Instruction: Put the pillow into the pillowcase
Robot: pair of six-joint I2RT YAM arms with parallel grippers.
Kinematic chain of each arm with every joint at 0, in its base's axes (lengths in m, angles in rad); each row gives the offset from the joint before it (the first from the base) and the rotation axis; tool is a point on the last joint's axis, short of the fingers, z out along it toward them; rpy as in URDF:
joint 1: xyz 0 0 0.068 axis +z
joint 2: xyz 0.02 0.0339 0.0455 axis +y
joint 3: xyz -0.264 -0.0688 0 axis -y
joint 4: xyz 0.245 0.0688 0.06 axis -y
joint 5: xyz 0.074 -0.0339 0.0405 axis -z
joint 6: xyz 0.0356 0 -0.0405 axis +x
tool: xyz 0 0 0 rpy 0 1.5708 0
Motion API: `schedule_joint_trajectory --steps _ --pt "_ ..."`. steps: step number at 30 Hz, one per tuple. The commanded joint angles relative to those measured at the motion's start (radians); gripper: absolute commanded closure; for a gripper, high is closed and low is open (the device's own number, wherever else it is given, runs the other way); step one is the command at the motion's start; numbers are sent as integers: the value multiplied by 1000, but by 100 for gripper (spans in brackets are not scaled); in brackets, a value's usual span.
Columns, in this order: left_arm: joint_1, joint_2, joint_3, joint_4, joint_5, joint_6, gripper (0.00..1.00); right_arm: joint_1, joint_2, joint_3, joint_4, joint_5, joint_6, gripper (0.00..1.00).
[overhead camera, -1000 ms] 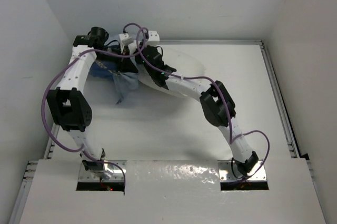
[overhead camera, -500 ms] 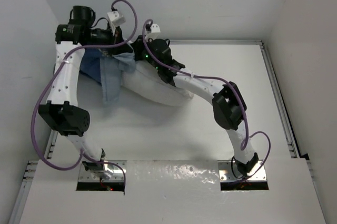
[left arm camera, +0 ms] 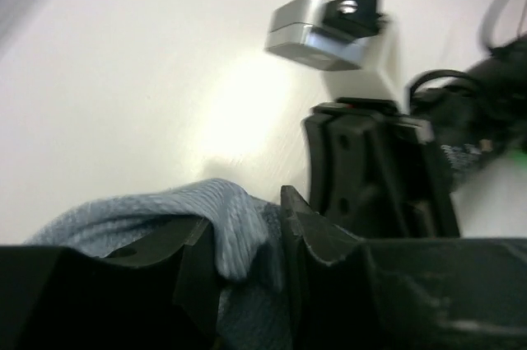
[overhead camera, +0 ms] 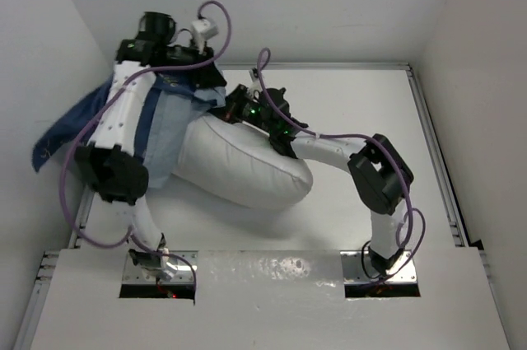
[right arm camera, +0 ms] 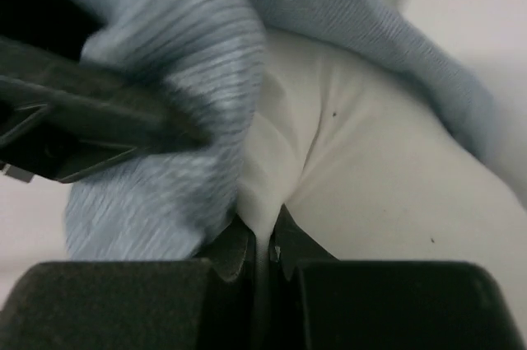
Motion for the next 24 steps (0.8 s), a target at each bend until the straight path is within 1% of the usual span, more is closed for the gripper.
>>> schedule_joint_trajectory --steps 1,2,4,5,6,7,8,9,10,11,12,13,14,15,16,17,19,20,22,23,24 --pt "-131 225 73 -16 -208 -20 69 -107 -12 -162 115 -35 288 100" --pt "-146 319 104 -55 -225 -22 63 -149 -1 -182 129 -44 296 100" --pt "-163 396 185 -77 -212 -31 54 -199 36 -216 114 -55 324 100" --pt "-163 424 212 -70 -209 -45 49 -254 48 -221 106 -60 336 99" --pt "-162 463 238 -64 -218 -74 40 -285 75 -219 103 -67 350 95" --pt "-162 468 274 -42 -226 -80 35 -318 92 -209 69 -86 353 92" --pt "-162 455 279 -22 -242 -89 24 -387 108 -193 34 -95 338 87" --pt "-160 439 273 -1 -250 -91 17 -415 140 -148 -7 -103 312 82" --pt "-160 419 266 48 -253 -89 10 -468 155 -112 -120 -124 269 76" --pt "-157 371 255 76 -255 -89 0 -490 172 -69 -191 -138 217 69" --pt "-157 346 229 103 -256 -94 0 -507 187 39 -278 -153 77 56" --pt "-156 291 215 158 -256 -100 0 -529 213 99 -454 -166 -6 50" --pt "-156 261 203 186 -255 -111 0 -535 221 150 -533 -163 -86 44" --pt "-156 235 175 234 -250 -115 0 -547 223 229 -642 -150 -219 34" --pt "-156 209 166 254 -246 -123 0 -555 220 248 -682 -137 -269 30" --pt "-156 160 154 274 -243 -135 0 -565 214 258 -699 -120 -320 26" --pt "-156 111 137 295 -258 -140 0 -607 197 255 -730 -107 -345 20" --pt "-157 100 138 291 -273 -145 0 -619 174 253 -742 -100 -355 18" --pt "-157 89 143 240 -304 -134 0 -630 140 249 -783 -65 -435 15" --pt "-157 91 141 213 -343 -122 0 -627 101 246 -797 -31 -510 17" --pt "-157 94 135 155 -368 -111 0 -621 79 240 -808 -29 -536 23"
